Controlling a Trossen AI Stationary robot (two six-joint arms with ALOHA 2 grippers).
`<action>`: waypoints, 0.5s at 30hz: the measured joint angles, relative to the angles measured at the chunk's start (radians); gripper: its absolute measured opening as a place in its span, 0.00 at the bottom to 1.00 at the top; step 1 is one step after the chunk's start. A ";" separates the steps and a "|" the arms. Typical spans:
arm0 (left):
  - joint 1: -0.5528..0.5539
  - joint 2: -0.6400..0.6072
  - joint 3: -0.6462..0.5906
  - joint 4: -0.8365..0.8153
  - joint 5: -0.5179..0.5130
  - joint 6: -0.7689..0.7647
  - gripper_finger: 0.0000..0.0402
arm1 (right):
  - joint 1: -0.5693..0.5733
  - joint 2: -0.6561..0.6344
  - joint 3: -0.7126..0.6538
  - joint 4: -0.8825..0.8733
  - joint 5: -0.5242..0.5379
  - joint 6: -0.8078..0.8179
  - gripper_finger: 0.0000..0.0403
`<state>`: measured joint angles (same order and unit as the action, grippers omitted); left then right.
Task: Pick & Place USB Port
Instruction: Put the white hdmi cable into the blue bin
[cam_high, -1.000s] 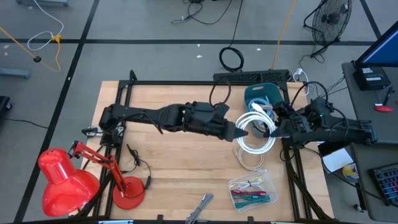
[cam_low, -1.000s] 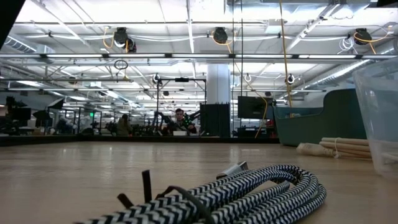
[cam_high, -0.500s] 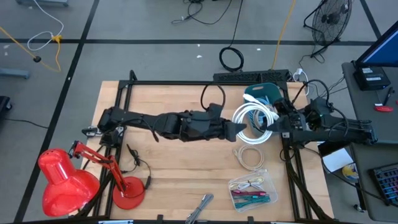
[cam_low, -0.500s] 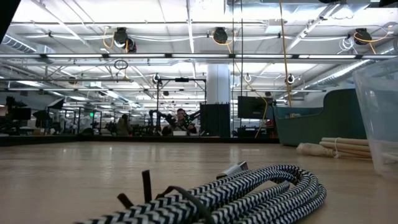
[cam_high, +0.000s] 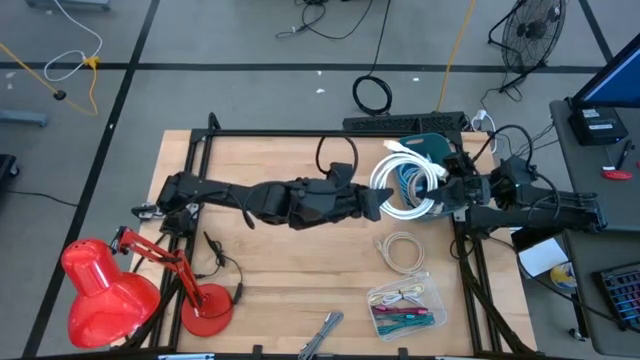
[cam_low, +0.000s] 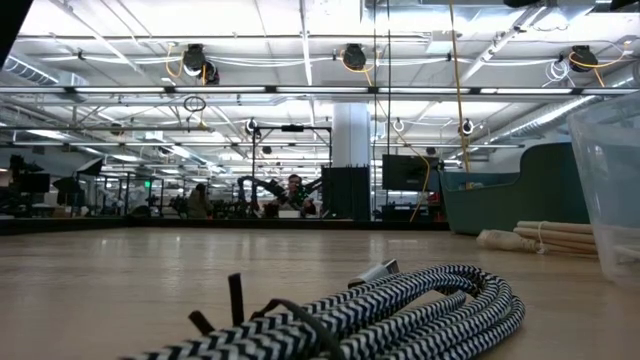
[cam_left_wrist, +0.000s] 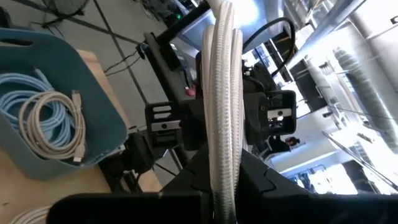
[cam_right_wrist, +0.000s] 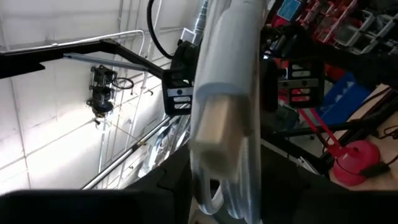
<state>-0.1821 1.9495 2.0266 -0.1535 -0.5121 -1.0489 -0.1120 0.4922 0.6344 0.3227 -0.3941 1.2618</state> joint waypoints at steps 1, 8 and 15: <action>0.004 0.000 0.000 0.000 0.012 0.000 0.06 | 0.000 0.004 0.000 -0.003 0.000 -0.005 0.30; 0.043 -0.006 0.000 -0.003 0.070 0.015 0.06 | 0.000 0.010 0.000 0.001 0.031 -0.057 0.12; 0.105 -0.021 0.000 -0.015 0.169 0.070 0.06 | 0.000 0.013 0.000 -0.008 0.106 -0.087 0.07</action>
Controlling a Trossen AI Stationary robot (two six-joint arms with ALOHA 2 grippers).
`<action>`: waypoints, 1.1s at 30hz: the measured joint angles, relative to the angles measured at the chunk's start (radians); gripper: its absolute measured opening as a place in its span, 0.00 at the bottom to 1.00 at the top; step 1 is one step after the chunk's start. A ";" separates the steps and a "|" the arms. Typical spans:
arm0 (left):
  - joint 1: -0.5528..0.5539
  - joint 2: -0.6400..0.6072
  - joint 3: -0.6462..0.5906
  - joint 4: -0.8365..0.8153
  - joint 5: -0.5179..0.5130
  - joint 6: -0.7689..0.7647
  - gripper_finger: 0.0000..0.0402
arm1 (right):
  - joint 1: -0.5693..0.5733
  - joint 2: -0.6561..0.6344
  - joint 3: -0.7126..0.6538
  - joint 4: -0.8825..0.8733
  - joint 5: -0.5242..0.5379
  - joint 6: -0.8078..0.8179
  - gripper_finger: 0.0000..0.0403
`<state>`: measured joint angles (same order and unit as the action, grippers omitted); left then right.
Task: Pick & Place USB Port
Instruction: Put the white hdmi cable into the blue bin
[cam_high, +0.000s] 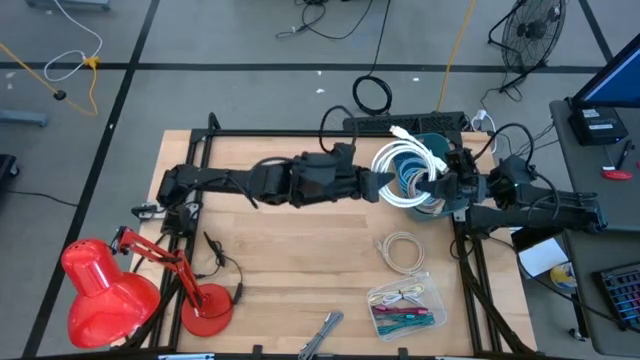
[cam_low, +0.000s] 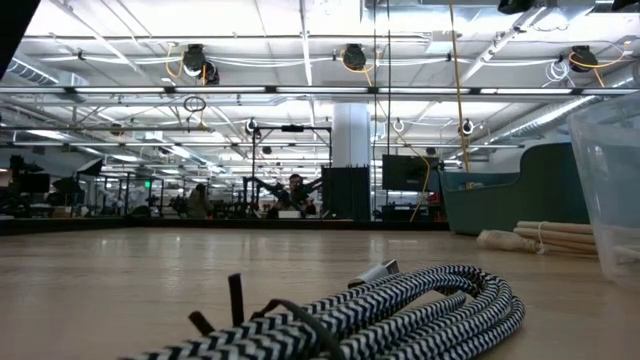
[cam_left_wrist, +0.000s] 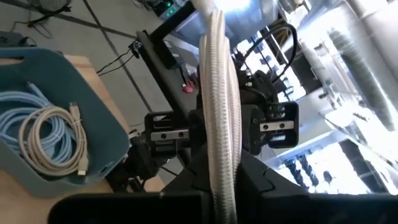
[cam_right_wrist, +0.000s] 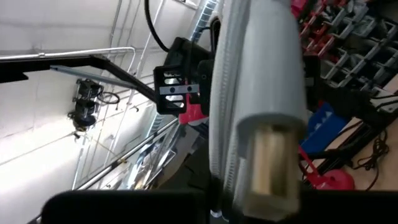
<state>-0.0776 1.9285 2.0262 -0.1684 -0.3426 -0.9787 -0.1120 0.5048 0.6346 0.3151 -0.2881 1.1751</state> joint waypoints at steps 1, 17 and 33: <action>0.007 0.000 0.000 0.000 0.015 0.015 0.06 | 0.000 0.001 0.000 -0.007 0.004 0.000 0.07; 0.172 -0.320 -0.001 -0.163 0.125 0.388 0.47 | 0.003 0.022 -0.001 -0.059 0.620 -0.194 0.06; 0.114 -0.424 -0.008 -0.445 0.043 0.453 0.47 | 0.042 0.075 -0.001 -0.784 0.963 0.178 0.06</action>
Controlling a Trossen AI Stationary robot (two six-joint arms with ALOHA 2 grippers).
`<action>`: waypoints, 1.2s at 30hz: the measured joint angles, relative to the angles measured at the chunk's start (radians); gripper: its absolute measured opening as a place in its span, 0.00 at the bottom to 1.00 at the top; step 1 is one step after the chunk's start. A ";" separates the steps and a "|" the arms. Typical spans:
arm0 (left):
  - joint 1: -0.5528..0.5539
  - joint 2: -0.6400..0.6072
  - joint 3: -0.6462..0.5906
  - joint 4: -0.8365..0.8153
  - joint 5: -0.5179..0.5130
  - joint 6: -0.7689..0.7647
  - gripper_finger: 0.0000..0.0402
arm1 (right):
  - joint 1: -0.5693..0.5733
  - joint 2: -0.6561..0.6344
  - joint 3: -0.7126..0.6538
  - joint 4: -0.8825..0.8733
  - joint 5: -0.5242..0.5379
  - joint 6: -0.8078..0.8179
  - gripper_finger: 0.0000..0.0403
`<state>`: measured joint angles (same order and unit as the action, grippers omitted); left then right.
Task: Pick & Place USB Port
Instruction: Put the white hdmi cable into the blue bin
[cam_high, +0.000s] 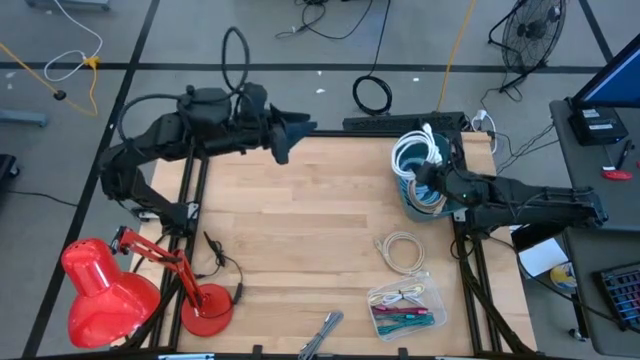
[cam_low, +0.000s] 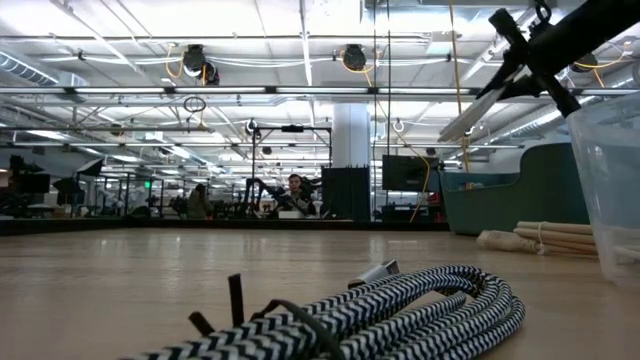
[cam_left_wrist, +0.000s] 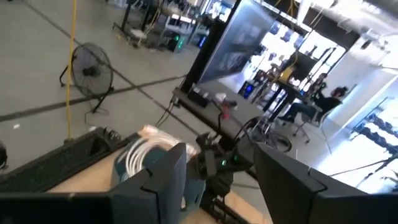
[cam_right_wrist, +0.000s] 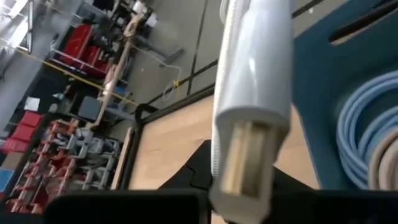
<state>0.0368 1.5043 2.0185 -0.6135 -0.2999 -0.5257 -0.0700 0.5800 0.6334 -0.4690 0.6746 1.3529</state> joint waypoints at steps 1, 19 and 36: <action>-0.002 0.000 -0.007 -0.004 0.000 -0.003 0.47 | 0.000 -0.001 0.000 -0.001 0.006 -0.005 0.06; -0.006 0.002 -0.023 -0.031 -0.023 -0.010 0.48 | -0.045 0.004 0.001 -0.324 -0.031 -0.001 0.06; -0.057 0.002 -0.023 -0.026 -0.056 -0.034 0.48 | -0.176 0.109 -0.026 -0.129 -0.175 -0.198 0.06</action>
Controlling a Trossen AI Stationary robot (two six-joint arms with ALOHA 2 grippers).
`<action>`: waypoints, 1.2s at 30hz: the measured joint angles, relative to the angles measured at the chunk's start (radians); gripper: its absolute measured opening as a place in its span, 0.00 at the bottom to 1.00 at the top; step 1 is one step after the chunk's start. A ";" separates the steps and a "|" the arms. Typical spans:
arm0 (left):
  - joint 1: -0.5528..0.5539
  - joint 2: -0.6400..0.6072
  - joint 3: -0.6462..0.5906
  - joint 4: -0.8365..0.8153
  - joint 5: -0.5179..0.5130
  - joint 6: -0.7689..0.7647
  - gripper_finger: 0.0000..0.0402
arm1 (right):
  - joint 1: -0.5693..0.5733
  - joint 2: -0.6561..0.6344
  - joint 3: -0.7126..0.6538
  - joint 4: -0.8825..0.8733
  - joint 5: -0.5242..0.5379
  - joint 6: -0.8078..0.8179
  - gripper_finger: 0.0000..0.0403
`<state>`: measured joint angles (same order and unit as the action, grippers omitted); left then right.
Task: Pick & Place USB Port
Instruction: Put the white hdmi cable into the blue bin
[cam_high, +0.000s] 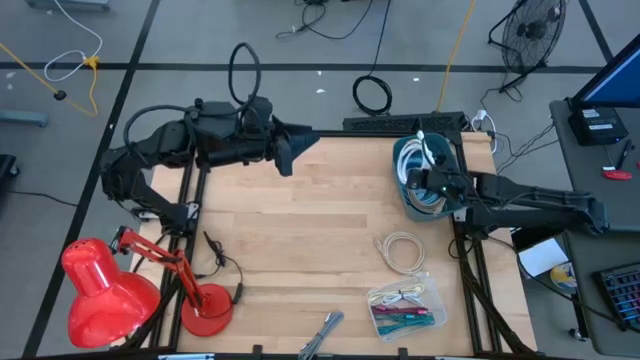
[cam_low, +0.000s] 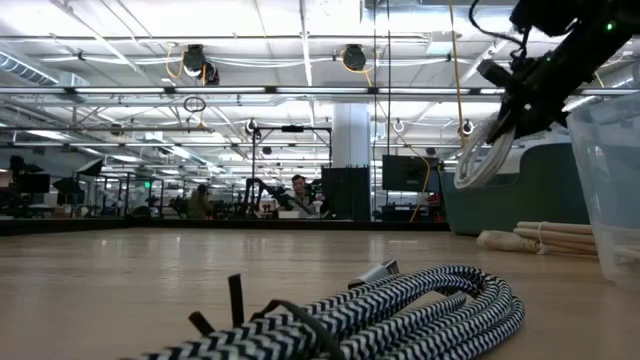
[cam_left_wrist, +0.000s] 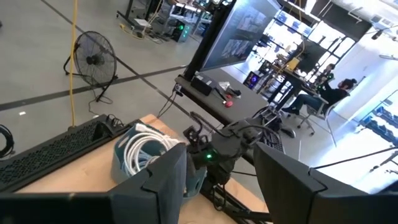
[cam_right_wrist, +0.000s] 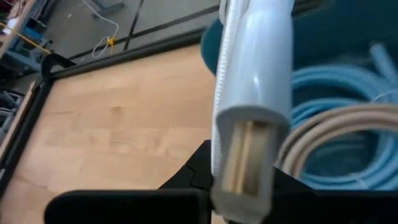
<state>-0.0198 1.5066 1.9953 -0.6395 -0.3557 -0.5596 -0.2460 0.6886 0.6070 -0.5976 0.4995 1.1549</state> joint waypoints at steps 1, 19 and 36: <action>-0.005 0.000 0.000 0.000 -0.007 -0.001 0.48 | -0.009 0.002 -0.018 0.020 -0.018 0.004 0.06; -0.060 0.000 0.000 -0.002 -0.047 0.000 0.48 | -0.070 -0.015 -0.130 0.058 -0.103 0.051 0.11; -0.062 0.000 0.000 0.007 -0.047 0.025 0.48 | -0.115 -0.020 -0.130 -0.038 -0.319 0.084 0.57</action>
<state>-0.0818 1.5070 1.9957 -0.6327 -0.4030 -0.5343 -0.3607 0.6688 0.4770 -0.6355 0.1803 1.2387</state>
